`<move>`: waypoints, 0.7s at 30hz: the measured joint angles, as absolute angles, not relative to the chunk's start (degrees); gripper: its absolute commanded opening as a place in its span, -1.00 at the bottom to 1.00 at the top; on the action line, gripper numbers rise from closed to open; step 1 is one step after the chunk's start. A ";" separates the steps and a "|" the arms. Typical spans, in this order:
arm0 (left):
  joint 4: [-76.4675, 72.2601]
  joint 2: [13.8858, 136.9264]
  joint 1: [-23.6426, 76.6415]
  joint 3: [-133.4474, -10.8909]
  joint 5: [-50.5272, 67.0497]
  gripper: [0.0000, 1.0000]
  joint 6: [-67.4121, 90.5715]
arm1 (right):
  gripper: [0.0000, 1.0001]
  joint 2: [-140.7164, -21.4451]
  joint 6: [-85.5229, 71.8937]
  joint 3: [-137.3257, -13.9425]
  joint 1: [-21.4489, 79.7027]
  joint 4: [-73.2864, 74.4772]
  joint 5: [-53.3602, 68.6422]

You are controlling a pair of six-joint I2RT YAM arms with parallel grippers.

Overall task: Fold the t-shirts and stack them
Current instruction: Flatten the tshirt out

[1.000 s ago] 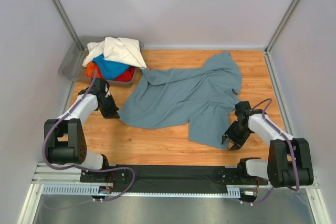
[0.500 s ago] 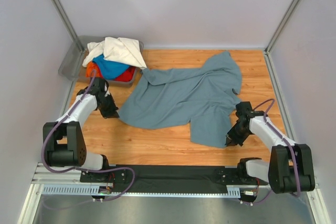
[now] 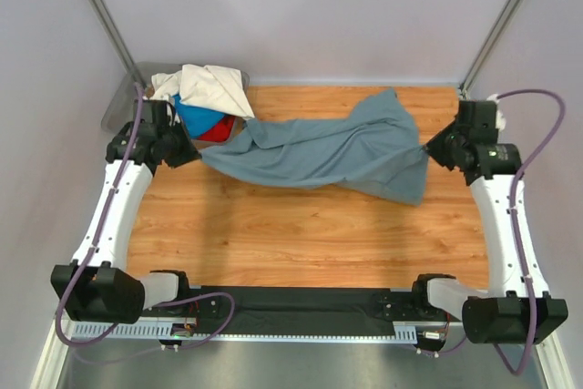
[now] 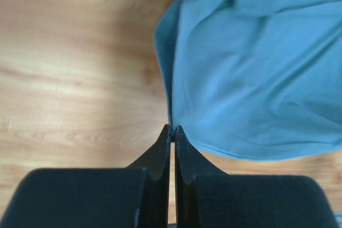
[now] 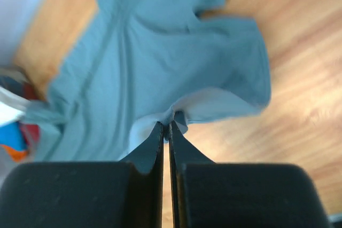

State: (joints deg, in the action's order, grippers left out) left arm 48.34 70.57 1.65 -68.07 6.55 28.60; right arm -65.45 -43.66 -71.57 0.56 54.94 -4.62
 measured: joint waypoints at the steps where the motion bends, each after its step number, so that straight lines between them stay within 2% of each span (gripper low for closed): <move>1: 48.95 70.35 2.33 -71.16 6.52 -1.00 28.60 | -1.00 -65.54 -43.55 -75.16 -0.47 55.57 -4.84; 10: 53.36 70.39 5.17 -98.52 6.09 -1.00 29.82 | -1.00 -65.47 -40.77 -109.01 -5.98 58.72 -8.91; 21: 56.34 71.02 5.19 -129.73 7.22 -1.00 30.09 | -1.00 -58.57 -34.89 -134.32 -6.20 51.55 -14.06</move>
State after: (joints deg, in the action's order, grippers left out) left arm 56.34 71.02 5.19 -129.73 7.22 30.09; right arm -58.57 -34.89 -134.32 -6.20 51.55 -14.06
